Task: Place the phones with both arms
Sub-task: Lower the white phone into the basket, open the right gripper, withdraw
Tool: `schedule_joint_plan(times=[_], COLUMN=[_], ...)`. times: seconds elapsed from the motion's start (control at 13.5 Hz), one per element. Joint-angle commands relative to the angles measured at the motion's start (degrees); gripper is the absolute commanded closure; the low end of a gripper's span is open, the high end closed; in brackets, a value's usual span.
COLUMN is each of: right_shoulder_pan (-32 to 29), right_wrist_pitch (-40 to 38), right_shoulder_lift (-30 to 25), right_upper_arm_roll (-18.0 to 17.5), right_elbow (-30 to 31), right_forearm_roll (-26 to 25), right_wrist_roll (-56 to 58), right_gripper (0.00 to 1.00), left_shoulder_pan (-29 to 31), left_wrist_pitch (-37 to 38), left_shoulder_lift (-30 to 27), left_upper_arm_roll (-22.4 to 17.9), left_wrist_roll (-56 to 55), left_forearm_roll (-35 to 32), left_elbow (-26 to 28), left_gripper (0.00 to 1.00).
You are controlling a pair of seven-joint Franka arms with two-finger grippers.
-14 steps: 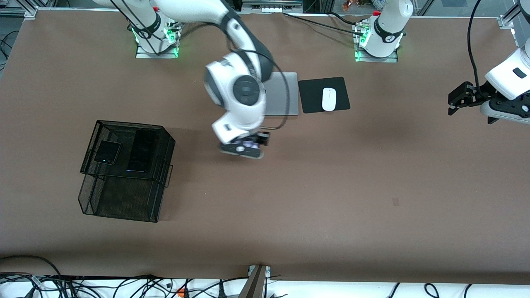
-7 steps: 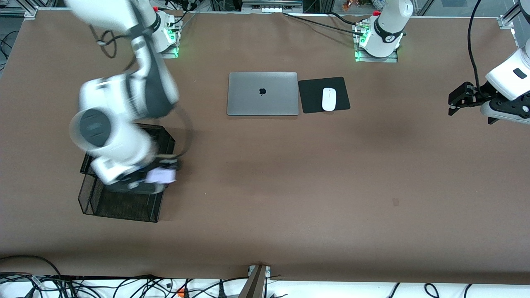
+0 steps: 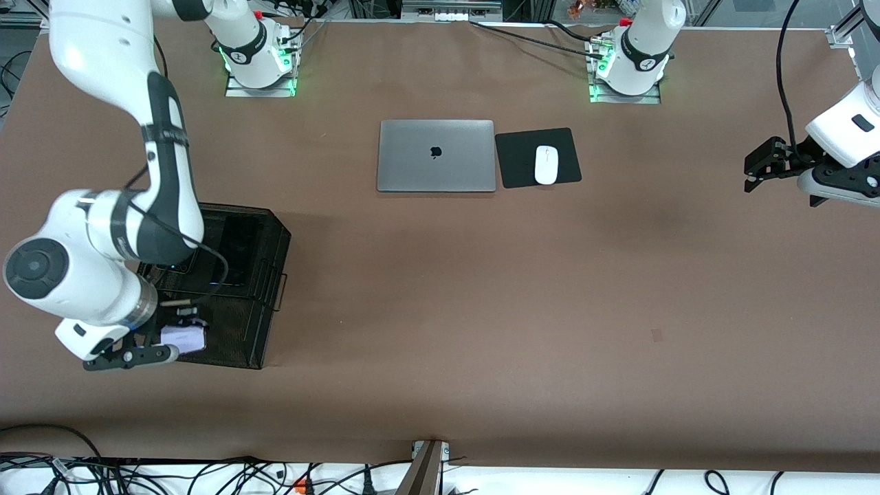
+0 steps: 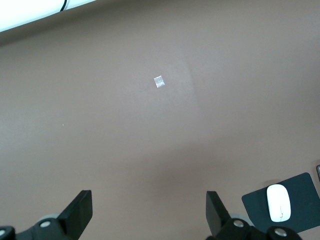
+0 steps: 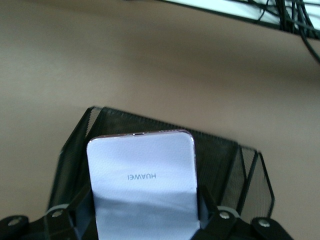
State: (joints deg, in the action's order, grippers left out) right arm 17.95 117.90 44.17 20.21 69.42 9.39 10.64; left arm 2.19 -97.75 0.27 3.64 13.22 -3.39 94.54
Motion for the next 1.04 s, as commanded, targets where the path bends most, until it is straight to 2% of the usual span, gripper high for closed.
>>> schedule_joint_plan(times=[0.0, 0.22, 0.37, 0.44, 0.52, 0.59, 0.81, 0.96], right_shoulder_pan=[-1.6, -1.9, -2.1, -2.7, -3.0, -3.2, -3.4, -2.6], right_wrist_pitch=[3.4, 5.6, 5.7, 5.1, 5.0, 4.6, 0.5, -4.6], right_shoulder_lift=[3.3, 4.3, 4.9, 5.0, 5.0, 4.8, 3.1, 0.2], right_upper_arm_roll=[-1.0, -1.0, -1.0, -1.0, -1.0, -1.0, -0.5, 2.1], right_elbow=[-1.9, 1.4, 1.9, 1.9, 2.8, 3.2, 2.5, 2.2], right_forearm_roll=[0.0, 1.3, 4.0, 6.0, 6.6, 6.6, 6.0, 5.1], right_wrist_roll=[4.1, 3.6, 3.2, 2.5, 1.3, 1.1, 1.0, 1.0], right_gripper=[0.87, 0.87, 0.85, 0.68, 0.11, 0.00, 0.00, 0.00], left_shoulder_pan=[0.0, 0.0, 0.1, 0.2, 0.2, 0.2, 0.2, 0.2], left_wrist_pitch=[0.7, 0.7, 0.7, 0.7, 0.7, 0.7, 0.7, 0.7], left_shoulder_lift=[0.7, 0.7, 0.7, 0.7, 0.7, 0.7, 0.7, 0.7], left_upper_arm_roll=[0.0, 0.0, 0.0, 0.0, 0.0, 0.0, 0.0, 0.0], left_wrist_roll=[0.8, 0.8, 0.8, 0.8, 0.8, 0.8, 0.8, 0.8], left_forearm_roll=[-0.7, -0.7, -0.6, -0.6, -0.6, -0.6, -0.6, -0.6], left_elbow=[-1.6, -1.6, -1.6, -1.6, -1.6, -1.6, -1.6, -1.6], left_gripper=[0.00, 0.00, 0.00, 0.00, 0.00, 0.00, 0.00, 0.00])
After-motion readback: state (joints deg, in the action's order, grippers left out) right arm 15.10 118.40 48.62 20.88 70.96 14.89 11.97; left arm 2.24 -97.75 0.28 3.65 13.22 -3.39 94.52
